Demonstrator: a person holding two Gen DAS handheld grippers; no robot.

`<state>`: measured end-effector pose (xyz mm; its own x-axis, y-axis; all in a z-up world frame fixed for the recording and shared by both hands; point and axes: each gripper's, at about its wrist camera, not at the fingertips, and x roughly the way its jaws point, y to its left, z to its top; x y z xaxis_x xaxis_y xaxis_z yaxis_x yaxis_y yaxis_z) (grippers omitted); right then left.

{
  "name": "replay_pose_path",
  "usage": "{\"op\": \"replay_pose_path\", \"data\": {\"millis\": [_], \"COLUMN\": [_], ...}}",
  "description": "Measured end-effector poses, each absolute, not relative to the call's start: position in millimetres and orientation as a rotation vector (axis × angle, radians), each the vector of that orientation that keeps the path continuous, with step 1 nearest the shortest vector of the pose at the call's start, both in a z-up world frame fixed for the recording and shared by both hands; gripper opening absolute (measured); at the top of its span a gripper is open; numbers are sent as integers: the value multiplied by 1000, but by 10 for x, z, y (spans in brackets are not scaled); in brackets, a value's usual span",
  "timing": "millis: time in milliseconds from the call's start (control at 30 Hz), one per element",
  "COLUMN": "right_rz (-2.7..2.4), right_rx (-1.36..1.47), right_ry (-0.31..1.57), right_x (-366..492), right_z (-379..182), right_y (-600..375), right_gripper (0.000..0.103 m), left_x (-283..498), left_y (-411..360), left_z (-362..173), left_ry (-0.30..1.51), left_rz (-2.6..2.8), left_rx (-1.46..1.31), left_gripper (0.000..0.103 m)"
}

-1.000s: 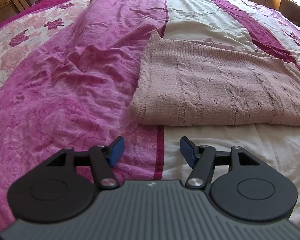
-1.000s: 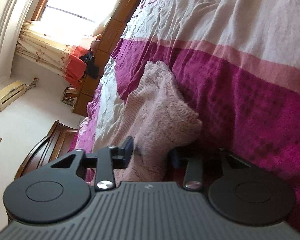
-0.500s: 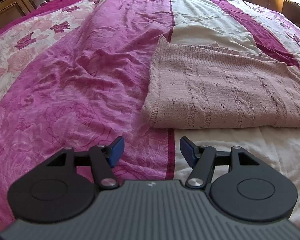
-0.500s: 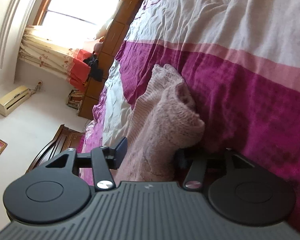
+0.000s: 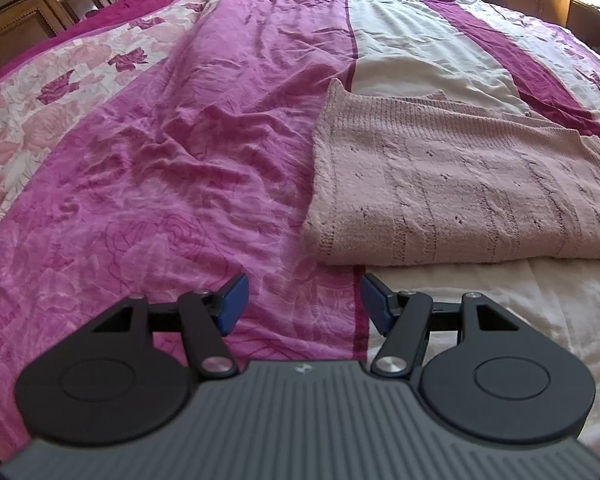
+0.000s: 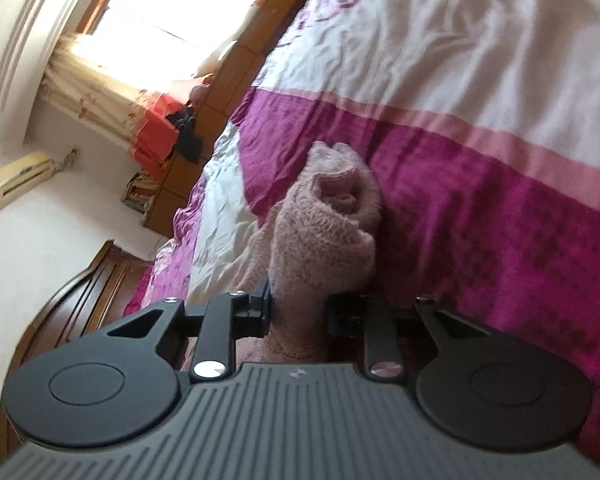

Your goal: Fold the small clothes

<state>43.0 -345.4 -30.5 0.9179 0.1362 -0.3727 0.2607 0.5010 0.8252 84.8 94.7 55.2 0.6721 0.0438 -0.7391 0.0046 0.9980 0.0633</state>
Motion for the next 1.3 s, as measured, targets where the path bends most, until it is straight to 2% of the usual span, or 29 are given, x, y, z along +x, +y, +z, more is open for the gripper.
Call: {"op": "replay_pose_path", "data": {"millis": [767, 1300], "right_rz": [110, 409], "right_rx": [759, 598], "right_ry": [371, 382], "right_x": [802, 1154], "right_z": [465, 1007], "right_y": [-2899, -1564], "right_gripper": [25, 25], "left_x": [982, 910], "left_y": [1354, 1729], "left_z": [846, 946], "left_ry": [788, 750], "left_rz": [68, 139], "left_rx": [67, 30], "left_gripper": [63, 63]}}
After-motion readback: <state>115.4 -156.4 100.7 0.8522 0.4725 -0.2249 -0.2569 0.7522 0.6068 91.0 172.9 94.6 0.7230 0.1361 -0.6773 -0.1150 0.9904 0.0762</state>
